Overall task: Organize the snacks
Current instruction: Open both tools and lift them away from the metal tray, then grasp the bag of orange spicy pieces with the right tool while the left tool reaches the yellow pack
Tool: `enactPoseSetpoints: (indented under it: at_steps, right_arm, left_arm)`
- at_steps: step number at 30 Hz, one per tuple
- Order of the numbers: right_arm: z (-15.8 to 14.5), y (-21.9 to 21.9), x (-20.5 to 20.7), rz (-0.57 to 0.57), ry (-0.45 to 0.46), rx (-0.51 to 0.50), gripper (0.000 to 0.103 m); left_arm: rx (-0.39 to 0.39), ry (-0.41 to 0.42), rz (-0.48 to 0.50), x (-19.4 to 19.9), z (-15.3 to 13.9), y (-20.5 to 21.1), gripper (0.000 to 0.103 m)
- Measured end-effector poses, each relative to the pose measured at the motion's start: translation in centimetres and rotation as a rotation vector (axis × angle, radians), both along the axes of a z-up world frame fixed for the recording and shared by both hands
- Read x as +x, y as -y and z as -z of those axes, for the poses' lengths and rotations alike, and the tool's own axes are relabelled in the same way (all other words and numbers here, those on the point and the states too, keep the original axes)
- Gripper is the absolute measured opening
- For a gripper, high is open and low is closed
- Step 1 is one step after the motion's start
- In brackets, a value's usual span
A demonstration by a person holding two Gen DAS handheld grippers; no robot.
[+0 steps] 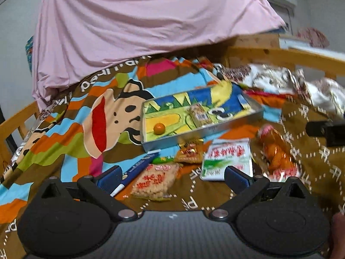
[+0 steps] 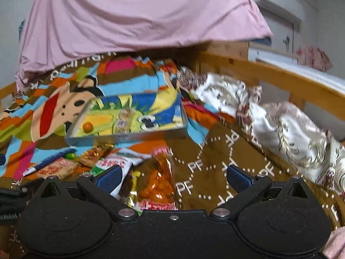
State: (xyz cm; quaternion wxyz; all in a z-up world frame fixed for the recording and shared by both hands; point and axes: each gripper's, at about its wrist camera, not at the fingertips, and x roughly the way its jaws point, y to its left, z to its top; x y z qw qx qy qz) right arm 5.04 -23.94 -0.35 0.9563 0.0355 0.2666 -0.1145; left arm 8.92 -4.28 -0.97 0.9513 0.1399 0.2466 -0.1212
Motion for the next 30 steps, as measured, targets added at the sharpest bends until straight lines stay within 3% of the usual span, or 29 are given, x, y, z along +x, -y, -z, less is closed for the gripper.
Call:
enactPoseSetpoints:
  at_steps: [8, 15, 21, 26, 30]
  right_arm:
    - [0.8, 0.7, 2.1, -0.018, -0.099, 0.042, 0.103]
    - [2.0, 3.1, 5.8, -0.051, -0.23, 0.129, 0.102]
    - [3.3, 4.4, 8.8, -0.079, -0.295, 0.105, 0.102]
    - [4.8, 3.7, 10.5, -0.128, -0.35, 0.104, 0.102]
    - [6.0, 2.7, 11.8, -0.156, -0.387, 0.034, 0.102]
  left_arm:
    - [0.11, -0.045, 0.149, -0.1, 1.9, 2.2, 0.103]
    - [0.011, -0.163, 0.183, 1.7, 2.8, 2.4, 0.103]
    - [-0.075, -0.336, 0.234, 4.1, 4.6, 3.0, 0.103]
    - [-0.112, -0.368, 0.222, 5.4, 6.0, 4.0, 0.103]
    - [-0.123, -0.398, 0.213, 6.5, 7.2, 4.6, 0.103]
